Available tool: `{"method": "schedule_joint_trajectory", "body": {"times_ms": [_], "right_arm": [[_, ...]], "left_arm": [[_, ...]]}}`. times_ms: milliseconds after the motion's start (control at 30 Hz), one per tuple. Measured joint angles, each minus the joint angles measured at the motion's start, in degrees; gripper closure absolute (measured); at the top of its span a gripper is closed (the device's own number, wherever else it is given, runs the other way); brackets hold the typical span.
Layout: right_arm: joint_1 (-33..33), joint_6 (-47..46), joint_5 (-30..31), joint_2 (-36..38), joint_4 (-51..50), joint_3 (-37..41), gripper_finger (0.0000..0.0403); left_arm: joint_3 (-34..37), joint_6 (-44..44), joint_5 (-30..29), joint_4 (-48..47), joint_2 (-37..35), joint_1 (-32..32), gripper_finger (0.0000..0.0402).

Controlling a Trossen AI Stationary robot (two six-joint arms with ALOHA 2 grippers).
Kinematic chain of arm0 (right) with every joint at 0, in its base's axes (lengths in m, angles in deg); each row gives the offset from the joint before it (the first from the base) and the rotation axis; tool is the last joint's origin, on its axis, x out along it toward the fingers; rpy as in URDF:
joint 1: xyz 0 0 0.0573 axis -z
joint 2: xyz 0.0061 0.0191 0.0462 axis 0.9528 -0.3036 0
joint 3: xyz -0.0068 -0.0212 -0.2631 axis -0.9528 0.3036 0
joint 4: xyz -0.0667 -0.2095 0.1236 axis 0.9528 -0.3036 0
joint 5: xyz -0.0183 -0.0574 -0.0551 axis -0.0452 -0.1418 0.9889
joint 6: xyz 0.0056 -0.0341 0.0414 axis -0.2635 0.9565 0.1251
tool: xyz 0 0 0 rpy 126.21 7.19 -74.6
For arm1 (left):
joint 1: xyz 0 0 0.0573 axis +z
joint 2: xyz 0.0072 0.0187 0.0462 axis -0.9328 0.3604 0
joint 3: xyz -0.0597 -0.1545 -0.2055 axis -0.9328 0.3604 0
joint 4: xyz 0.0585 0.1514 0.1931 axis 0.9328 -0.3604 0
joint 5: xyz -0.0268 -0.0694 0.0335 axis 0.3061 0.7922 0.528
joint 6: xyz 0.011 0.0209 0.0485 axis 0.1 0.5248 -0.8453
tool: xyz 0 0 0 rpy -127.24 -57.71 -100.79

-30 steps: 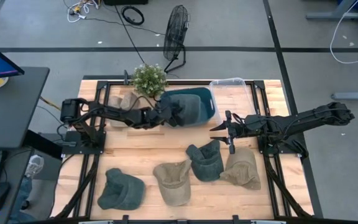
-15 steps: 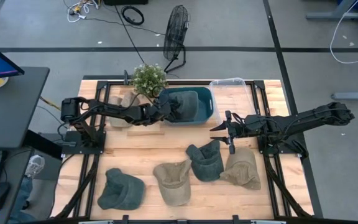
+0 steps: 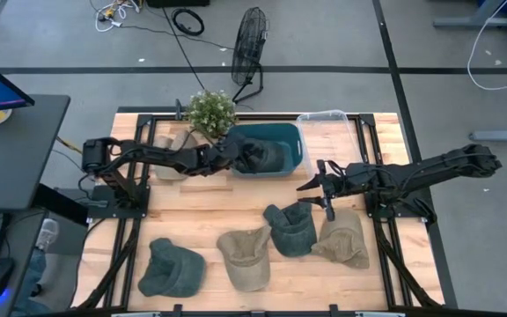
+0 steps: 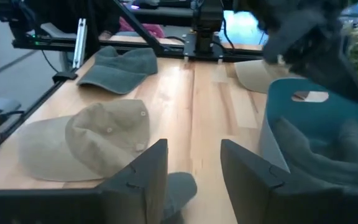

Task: Pick & Place hat
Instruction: Put the right dark blue cap into the blue bin

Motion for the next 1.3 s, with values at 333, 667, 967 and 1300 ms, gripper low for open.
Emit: {"method": "schedule_joint_trajectory", "body": {"times_ms": [333,667,967,1300], "right_arm": [[-0.7,-4.3,-4.5,-12.2,0.8,-6.8,0.0250],[-4.6,-9.6,-4.9,-28.5,-20.4,-22.0,0.0250],[-8.7,-13.4,-4.4,-38.6,-20.8,-23.6,0.0250],[-9.1,-10.8,3.0,-38.9,-22.3,-23.6,0.0250]], "left_arm": [[0.0,-16.0,2.4,-0.4,-7.1,-2.1,0.0287],[-0.1,-23.5,2.3,-11.8,-14.1,-7.5,0.0287],[0.0,-21.7,2.4,-23.3,-14.9,-14.4,0.0287],[0.2,-14.8,2.4,-25.7,-14.6,-19.7,0.0287]]}}
